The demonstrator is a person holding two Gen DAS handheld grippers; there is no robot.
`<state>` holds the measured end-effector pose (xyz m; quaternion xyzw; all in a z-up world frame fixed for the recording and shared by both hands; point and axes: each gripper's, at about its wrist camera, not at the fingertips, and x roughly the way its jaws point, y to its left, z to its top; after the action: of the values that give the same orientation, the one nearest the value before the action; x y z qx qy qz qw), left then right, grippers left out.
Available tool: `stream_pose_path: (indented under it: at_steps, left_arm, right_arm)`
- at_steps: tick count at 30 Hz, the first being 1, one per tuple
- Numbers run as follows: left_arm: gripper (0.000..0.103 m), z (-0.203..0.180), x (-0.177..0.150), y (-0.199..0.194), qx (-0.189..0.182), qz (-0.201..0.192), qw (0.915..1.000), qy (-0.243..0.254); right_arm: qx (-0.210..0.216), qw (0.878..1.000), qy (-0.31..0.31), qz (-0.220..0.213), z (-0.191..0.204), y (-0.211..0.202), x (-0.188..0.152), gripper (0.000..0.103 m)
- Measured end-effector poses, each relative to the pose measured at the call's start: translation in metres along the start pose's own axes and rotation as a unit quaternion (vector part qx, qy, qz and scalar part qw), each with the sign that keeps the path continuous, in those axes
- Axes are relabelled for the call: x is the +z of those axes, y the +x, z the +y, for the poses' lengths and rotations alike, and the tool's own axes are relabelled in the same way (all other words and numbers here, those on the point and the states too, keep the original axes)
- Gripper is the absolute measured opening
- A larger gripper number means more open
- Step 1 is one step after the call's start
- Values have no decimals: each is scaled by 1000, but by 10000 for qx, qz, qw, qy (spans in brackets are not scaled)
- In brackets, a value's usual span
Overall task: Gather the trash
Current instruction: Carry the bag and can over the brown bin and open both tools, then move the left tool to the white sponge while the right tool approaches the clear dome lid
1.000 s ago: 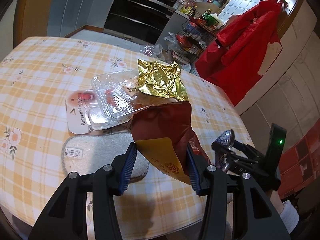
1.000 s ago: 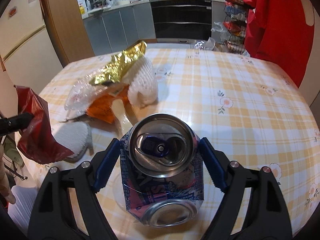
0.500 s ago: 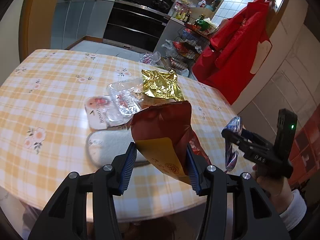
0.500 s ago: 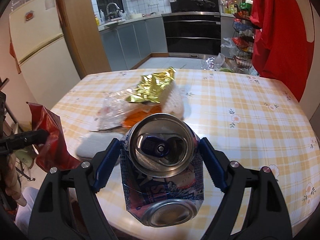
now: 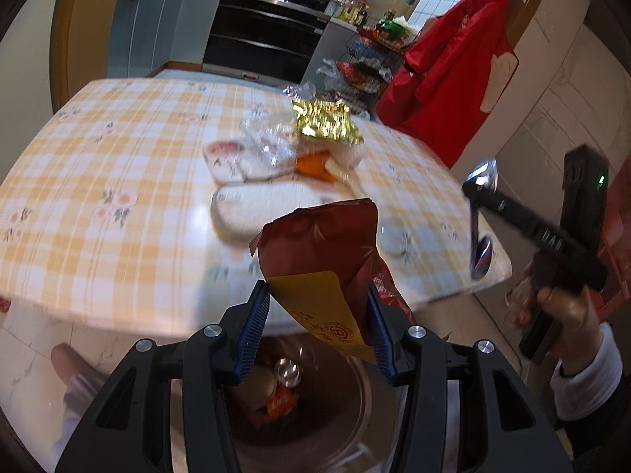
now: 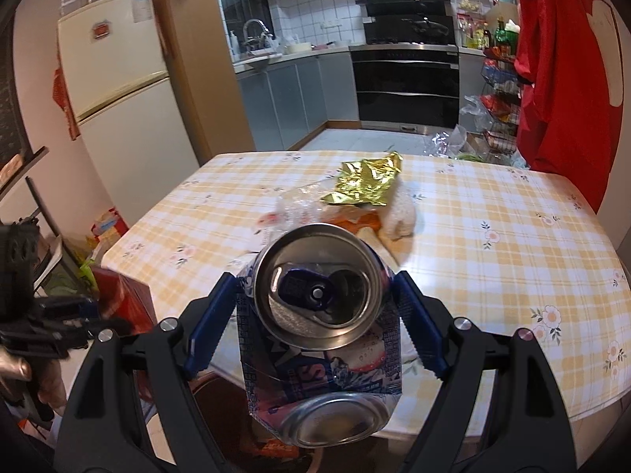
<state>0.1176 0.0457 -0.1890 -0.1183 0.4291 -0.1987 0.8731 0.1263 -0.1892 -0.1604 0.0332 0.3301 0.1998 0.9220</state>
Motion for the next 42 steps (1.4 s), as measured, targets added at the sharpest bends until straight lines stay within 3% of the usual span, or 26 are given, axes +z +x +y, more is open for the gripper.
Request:
stream_pose_path:
  at_steps: [7, 9, 15, 18, 21, 24, 29, 33, 42]
  left_arm:
    - [48, 14, -37, 5, -248, 413, 9985, -279]
    - [54, 13, -41, 8, -331, 529, 9976, -283]
    - [67, 10, -44, -5, -252, 335, 9990, -181]
    - [73, 14, -39, -19, -78, 42, 9996, -251]
    - [85, 21, -36, -37, 310, -330, 9984, -334]
    - [91, 31, -32, -57, 851, -729, 9930, -384]
    - [93, 46, -28, -78, 1330, -1096, 9836, -533]
    - [94, 52, -28, -81, 1523, -1160, 9798, -584]
    - [94, 57, -30, -82, 1537, -1145, 9796, -599]
  right_arm:
    - [129, 9998, -117, -22, 29, -18, -11, 80]
    - [171, 9998, -132, -21, 37, -23, -14, 80]
    - [297, 9993, -216, 15, 56, -35, -22, 80]
    - [359, 9991, -202, 74, 61, -36, -28, 80]
    - [438, 9987, -159, 209, 65, -33, -36, 80]
    - [519, 9978, -139, 391, 69, -27, -44, 80]
    - [671, 9949, -144, 739, 79, -11, -58, 80]
    - [824, 9921, -196, 929, 90, -1, -64, 80]
    - [792, 9911, -272, 1034, 95, 4, -65, 81]
